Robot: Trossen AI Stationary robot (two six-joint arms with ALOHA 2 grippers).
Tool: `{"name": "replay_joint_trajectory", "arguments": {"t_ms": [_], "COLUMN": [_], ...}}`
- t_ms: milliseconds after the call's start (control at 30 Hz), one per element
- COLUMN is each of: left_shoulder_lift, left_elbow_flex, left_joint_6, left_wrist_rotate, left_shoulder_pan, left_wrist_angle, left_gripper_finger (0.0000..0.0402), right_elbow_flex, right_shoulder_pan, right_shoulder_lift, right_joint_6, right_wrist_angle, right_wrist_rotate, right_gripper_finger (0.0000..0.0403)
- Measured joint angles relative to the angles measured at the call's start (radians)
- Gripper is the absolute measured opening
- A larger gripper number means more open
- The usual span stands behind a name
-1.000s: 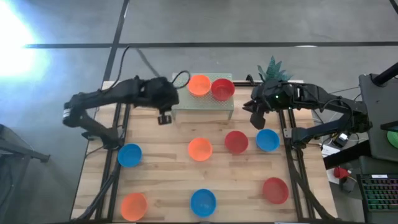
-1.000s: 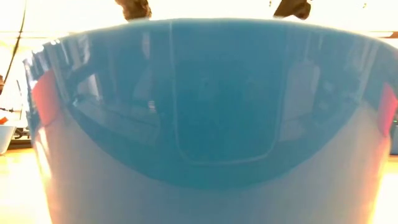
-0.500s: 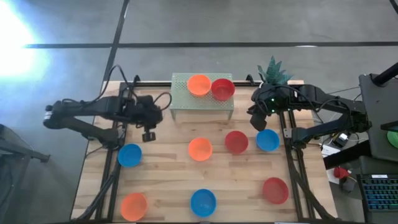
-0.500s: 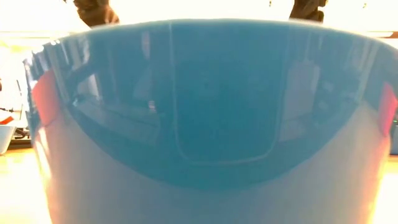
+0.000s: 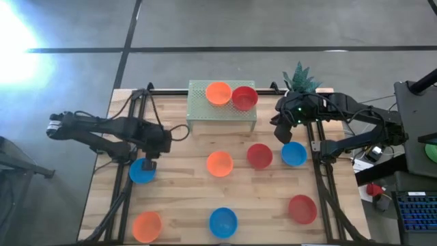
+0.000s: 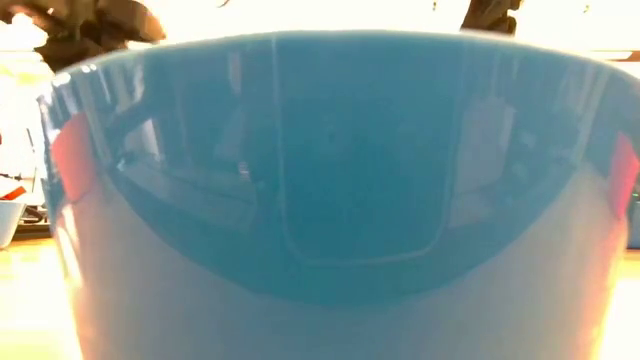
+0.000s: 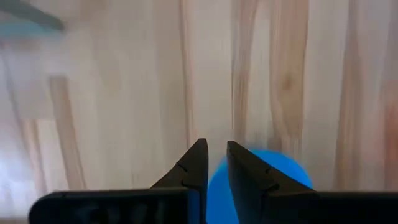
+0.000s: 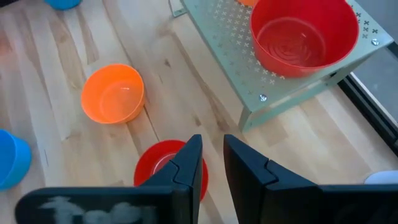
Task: Pick & Place Mini bowls
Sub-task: Put the left blue bowl on the shelf
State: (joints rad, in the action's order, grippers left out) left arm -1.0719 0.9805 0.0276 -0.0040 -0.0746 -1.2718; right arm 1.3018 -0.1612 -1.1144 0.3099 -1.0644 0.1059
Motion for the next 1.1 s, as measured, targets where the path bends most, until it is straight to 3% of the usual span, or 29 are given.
{"name": "replay_joint_trajectory", "arguments": {"t_ms": [233,400,1100], "left_shoulder_lift": [-0.002,-0.003,-0.083], "left_elbow_flex": [-0.145,-0.227,-0.265], "left_joint_6": [-0.019,-0.006,0.026], "left_wrist_rotate": [0.097,0.1,0.121], "left_shoulder_pan": [-0.001,-0.001,0.0], "left_wrist_angle": [-0.003,0.013,0.095], "left_gripper_finger": [0.0053,0.0053,0.0053], "right_elbow_flex": [0.0,0.0,0.0], "right_shoulder_pan": [0.0,0.0,0.0], "right_shoulder_lift": [0.0,0.0,0.0], "right_joint_6": [-0.02,-0.034,-0.049], "right_wrist_angle": [0.006,0.009,0.032], "right_wrist_rotate": [0.001,0.0,0.0], "right_gripper_finger": [0.0063,0.0063,0.0063]}}
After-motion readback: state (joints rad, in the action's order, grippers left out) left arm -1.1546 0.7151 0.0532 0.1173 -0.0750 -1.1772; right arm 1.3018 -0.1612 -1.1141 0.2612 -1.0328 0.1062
